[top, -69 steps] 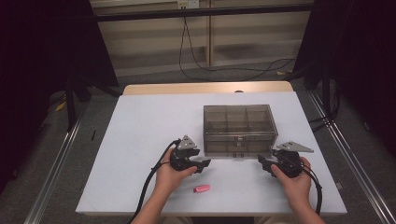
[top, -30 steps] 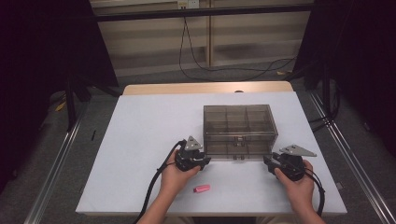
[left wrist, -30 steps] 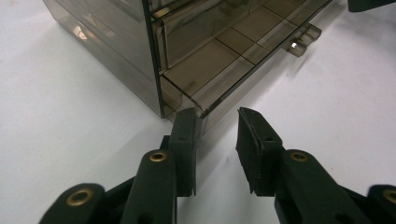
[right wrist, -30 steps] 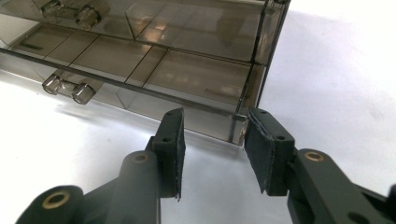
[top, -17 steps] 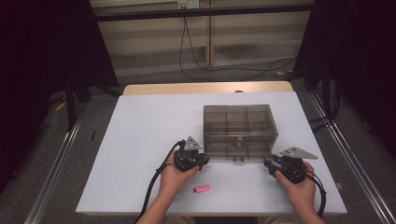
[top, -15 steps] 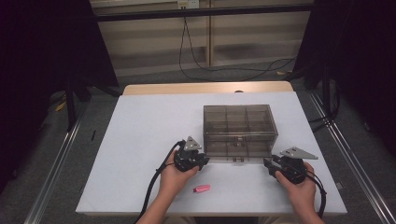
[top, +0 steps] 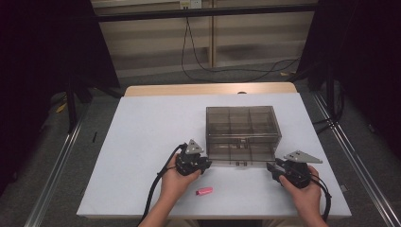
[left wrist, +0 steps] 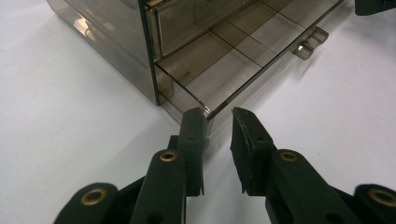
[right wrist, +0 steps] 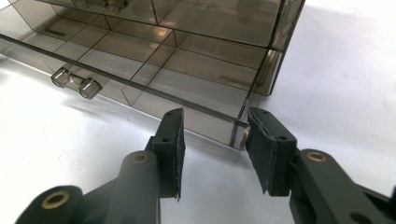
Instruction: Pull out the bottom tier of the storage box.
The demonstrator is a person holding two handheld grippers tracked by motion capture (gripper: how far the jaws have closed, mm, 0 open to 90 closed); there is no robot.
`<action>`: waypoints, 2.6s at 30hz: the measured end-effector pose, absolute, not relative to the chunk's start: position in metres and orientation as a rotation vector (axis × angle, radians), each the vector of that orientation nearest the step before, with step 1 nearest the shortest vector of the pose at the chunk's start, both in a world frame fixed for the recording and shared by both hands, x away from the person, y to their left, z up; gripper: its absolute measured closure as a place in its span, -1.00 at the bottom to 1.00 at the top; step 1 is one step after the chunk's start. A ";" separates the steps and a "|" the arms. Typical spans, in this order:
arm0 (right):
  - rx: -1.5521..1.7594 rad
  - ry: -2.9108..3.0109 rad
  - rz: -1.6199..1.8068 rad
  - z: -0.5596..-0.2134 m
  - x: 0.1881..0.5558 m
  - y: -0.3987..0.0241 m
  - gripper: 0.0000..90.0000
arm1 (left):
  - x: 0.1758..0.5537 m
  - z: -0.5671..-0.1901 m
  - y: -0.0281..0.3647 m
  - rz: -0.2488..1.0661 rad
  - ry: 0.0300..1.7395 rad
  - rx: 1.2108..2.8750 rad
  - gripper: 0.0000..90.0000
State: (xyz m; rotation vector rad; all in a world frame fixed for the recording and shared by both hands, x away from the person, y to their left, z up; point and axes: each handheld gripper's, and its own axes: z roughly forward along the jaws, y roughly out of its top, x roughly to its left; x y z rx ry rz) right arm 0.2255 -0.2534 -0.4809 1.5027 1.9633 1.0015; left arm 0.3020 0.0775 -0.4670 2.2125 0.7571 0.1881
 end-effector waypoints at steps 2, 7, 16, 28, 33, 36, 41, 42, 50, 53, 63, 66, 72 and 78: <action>1.506 1.967 1.001 -0.481 0.225 -0.253 0.27 | 0.302 -0.467 0.078 0.185 0.754 2.212 0.66; 1.501 1.970 1.009 -0.480 0.224 -0.252 0.24 | 0.300 -0.468 0.079 0.179 0.758 2.193 0.66; 1.494 1.978 1.006 -0.480 0.223 -0.253 0.23 | 0.296 -0.469 0.079 0.171 0.751 2.190 0.66; 1.488 1.986 1.007 -0.480 0.222 -0.254 0.21 | 0.292 -0.469 0.080 0.169 0.742 2.191 0.68; 1.484 1.989 1.006 -0.480 0.221 -0.254 0.21 | 0.290 -0.469 0.081 0.164 0.740 2.197 0.69; 1.482 1.989 1.007 -0.480 0.220 -0.254 0.20 | 0.289 -0.468 0.081 0.162 0.735 2.202 0.69; 1.482 1.990 1.007 -0.480 0.219 -0.254 0.20 | 0.288 -0.468 0.081 0.164 0.737 2.197 0.69; 1.479 1.990 1.007 -0.480 0.219 -0.254 0.19 | 0.288 -0.468 0.081 0.164 0.737 2.198 0.69; 1.483 1.992 1.012 -0.480 0.218 -0.254 0.20 | 0.287 -0.469 0.082 0.159 0.735 2.188 0.70; 1.483 1.992 1.011 -0.479 0.217 -0.254 0.20 | 0.287 -0.469 0.082 0.157 0.736 2.187 0.70; 1.480 1.997 1.014 -0.480 0.214 -0.254 0.20 | 0.285 -0.469 0.083 0.152 0.728 2.194 0.70; 1.478 1.999 1.017 -0.480 0.213 -0.254 0.20 | 0.285 -0.469 0.084 0.149 0.728 2.196 0.70; 1.479 2.002 1.015 -0.480 0.211 -0.254 0.20 | 0.284 -0.469 0.084 0.142 0.727 2.196 0.70; 1.480 2.005 1.012 -0.480 0.208 -0.253 0.19 | 0.281 -0.469 0.084 0.146 0.723 2.208 0.70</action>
